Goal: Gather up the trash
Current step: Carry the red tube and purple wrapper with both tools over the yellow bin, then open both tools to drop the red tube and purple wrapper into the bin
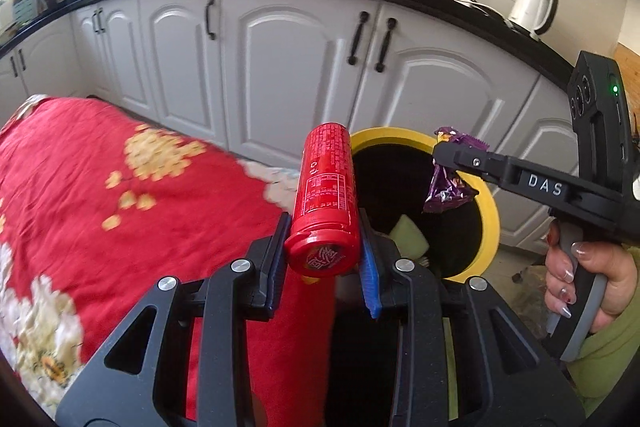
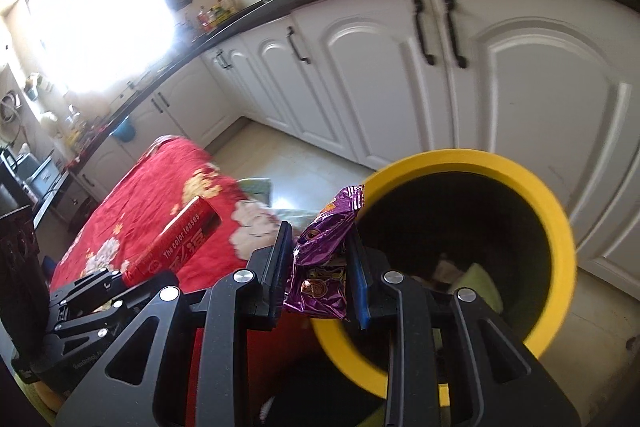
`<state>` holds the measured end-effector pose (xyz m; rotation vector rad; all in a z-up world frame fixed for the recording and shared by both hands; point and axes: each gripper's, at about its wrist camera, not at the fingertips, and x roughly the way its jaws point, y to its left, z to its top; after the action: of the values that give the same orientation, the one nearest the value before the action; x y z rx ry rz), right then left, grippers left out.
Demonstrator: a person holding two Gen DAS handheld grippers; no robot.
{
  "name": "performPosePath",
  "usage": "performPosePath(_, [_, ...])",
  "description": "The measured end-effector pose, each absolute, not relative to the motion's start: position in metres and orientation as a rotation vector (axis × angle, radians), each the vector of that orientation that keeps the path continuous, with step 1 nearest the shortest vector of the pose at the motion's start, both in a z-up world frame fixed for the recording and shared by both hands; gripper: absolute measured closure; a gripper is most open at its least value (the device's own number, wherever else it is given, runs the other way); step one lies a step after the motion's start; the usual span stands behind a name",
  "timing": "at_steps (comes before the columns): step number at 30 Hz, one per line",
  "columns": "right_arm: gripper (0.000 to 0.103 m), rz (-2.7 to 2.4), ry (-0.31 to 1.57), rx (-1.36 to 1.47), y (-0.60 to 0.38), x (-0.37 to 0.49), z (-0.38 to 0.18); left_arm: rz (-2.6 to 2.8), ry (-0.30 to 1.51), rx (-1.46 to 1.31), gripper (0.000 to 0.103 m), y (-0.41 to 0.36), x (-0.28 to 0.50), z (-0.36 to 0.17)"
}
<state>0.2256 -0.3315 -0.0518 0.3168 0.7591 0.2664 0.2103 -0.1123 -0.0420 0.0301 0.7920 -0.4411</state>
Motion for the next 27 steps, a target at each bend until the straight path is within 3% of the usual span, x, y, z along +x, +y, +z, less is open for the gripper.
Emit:
performPosePath(19, [0.077,0.106,0.812,0.408,-0.416,0.229,-0.095,-0.555,0.867,0.064,0.079,-0.195,0.233,-0.072])
performPosePath(24, [0.074,0.097,0.824,0.427,-0.423,0.233,-0.101,-0.560,0.886,0.077,0.079,-0.204,0.238,-0.083])
performPosePath(27, [0.066,0.089,0.822,0.437,-0.426,0.235,-0.101,-0.552,0.894,0.085,0.079,-0.209,0.242,-0.088])
